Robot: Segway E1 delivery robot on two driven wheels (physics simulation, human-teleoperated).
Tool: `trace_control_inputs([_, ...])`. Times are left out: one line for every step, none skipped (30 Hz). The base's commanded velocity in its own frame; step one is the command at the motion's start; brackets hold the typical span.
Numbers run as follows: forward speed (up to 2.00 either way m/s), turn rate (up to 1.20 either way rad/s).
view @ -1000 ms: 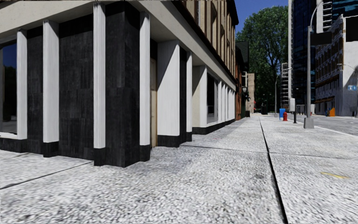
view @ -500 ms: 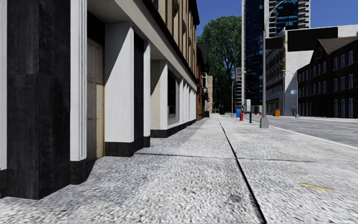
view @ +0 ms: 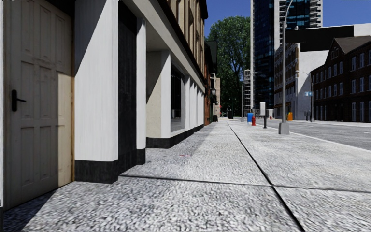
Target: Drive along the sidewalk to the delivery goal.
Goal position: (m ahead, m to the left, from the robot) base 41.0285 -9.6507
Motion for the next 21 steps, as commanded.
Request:
trace_control_inputs([2.0,-0.36])
trace_control_inputs([2.0,-0.36])
trace_control_inputs([2.0,-0.36])
trace_control_inputs([2.0,-0.36])
trace_control_inputs([2.0,-0.36])
trace_control_inputs([2.0,-0.36])
trace_control_inputs([2.0,-0.36])
trace_control_inputs([2.0,-0.36])
trace_control_inputs([2.0,-0.36])
trace_control_inputs([2.0,-0.36])
trace_control_inputs([2.0,-0.36])
trace_control_inputs([2.0,-0.36])
trace_control_inputs([2.0,-0.36])
trace_control_inputs([2.0,-0.28])
trace_control_inputs([2.0,0.0])
trace_control_inputs([2.0,0.0])
trace_control_inputs([2.0,0.0])
trace_control_inputs([2.0,0.0])
trace_control_inputs([2.0,0.0])
trace_control_inputs([2.0,0.0])
trace_control_inputs([2.0,0.0])
